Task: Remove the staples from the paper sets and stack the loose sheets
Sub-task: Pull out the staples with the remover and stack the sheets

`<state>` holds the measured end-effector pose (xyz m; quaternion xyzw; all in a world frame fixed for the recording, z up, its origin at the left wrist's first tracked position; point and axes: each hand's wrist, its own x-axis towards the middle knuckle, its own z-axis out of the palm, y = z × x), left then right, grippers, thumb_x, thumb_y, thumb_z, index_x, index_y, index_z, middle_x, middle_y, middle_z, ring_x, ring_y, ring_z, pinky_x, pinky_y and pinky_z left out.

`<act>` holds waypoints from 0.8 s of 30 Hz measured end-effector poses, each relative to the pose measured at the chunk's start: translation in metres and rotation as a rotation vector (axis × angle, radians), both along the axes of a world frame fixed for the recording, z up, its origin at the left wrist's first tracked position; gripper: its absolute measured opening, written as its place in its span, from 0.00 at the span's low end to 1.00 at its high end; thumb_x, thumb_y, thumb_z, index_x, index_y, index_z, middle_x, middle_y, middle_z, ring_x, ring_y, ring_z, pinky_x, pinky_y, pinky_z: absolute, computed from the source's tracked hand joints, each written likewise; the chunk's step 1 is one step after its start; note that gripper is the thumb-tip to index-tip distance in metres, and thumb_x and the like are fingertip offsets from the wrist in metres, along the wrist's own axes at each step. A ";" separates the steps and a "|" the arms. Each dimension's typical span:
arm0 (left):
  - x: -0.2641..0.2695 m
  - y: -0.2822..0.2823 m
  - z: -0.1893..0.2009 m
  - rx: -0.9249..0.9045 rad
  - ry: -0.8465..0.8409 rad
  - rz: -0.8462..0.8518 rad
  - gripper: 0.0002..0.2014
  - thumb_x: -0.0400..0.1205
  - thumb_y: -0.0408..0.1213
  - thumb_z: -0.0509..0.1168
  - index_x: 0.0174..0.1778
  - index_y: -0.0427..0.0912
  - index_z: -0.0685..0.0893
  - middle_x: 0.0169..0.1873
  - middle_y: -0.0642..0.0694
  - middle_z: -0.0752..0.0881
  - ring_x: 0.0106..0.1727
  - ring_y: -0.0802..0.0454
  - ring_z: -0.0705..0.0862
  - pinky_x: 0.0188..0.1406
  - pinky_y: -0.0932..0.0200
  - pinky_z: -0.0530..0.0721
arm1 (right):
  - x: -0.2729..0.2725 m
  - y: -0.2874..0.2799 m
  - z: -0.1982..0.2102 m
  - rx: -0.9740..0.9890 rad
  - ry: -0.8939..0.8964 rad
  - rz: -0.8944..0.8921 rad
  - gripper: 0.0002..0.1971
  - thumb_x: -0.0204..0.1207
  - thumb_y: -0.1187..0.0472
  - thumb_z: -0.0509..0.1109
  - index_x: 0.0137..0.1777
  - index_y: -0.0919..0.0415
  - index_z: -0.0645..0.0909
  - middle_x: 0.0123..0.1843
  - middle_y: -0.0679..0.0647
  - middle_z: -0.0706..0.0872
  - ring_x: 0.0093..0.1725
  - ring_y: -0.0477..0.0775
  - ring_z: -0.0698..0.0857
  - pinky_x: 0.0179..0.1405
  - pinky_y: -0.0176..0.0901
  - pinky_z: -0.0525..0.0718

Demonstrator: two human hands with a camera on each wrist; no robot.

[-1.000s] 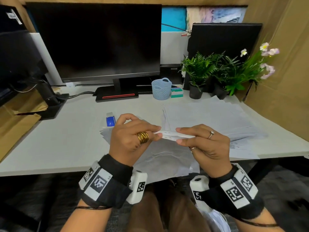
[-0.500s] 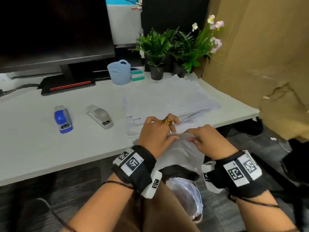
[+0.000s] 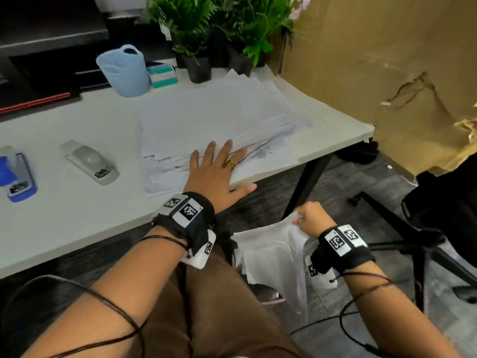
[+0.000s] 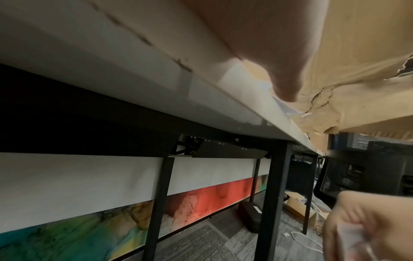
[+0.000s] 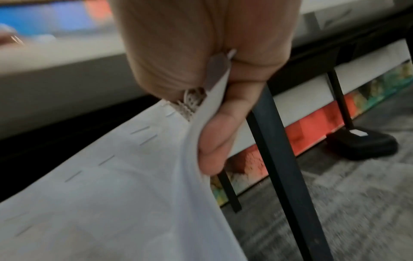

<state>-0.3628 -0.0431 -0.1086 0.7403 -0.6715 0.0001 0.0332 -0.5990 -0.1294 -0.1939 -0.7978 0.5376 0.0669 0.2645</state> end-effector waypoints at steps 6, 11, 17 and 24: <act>0.000 0.000 0.000 0.003 -0.038 -0.005 0.43 0.72 0.76 0.44 0.80 0.61 0.40 0.82 0.51 0.41 0.82 0.42 0.40 0.77 0.33 0.41 | 0.014 -0.008 -0.062 0.029 0.021 -0.015 0.13 0.80 0.64 0.63 0.56 0.71 0.84 0.57 0.68 0.85 0.61 0.66 0.81 0.55 0.47 0.76; 0.001 -0.001 0.001 0.021 -0.028 -0.016 0.45 0.73 0.70 0.54 0.80 0.61 0.38 0.82 0.51 0.39 0.82 0.42 0.38 0.77 0.33 0.41 | 0.021 -0.008 -0.111 -0.014 -0.043 -0.142 0.13 0.78 0.67 0.64 0.31 0.66 0.75 0.48 0.73 0.84 0.51 0.70 0.83 0.38 0.42 0.68; 0.002 -0.001 0.001 0.018 -0.038 -0.010 0.46 0.73 0.66 0.57 0.80 0.60 0.39 0.82 0.50 0.39 0.82 0.42 0.38 0.77 0.34 0.40 | 0.015 0.013 -0.142 -0.099 -0.132 -0.059 0.10 0.81 0.66 0.63 0.54 0.68 0.85 0.47 0.71 0.87 0.48 0.70 0.86 0.40 0.49 0.77; 0.001 -0.001 0.001 0.023 -0.053 -0.011 0.46 0.72 0.66 0.57 0.81 0.59 0.38 0.82 0.50 0.38 0.82 0.42 0.38 0.77 0.33 0.41 | -0.006 0.035 -0.156 0.030 0.248 0.225 0.16 0.82 0.57 0.56 0.66 0.53 0.77 0.59 0.61 0.85 0.58 0.61 0.84 0.52 0.48 0.81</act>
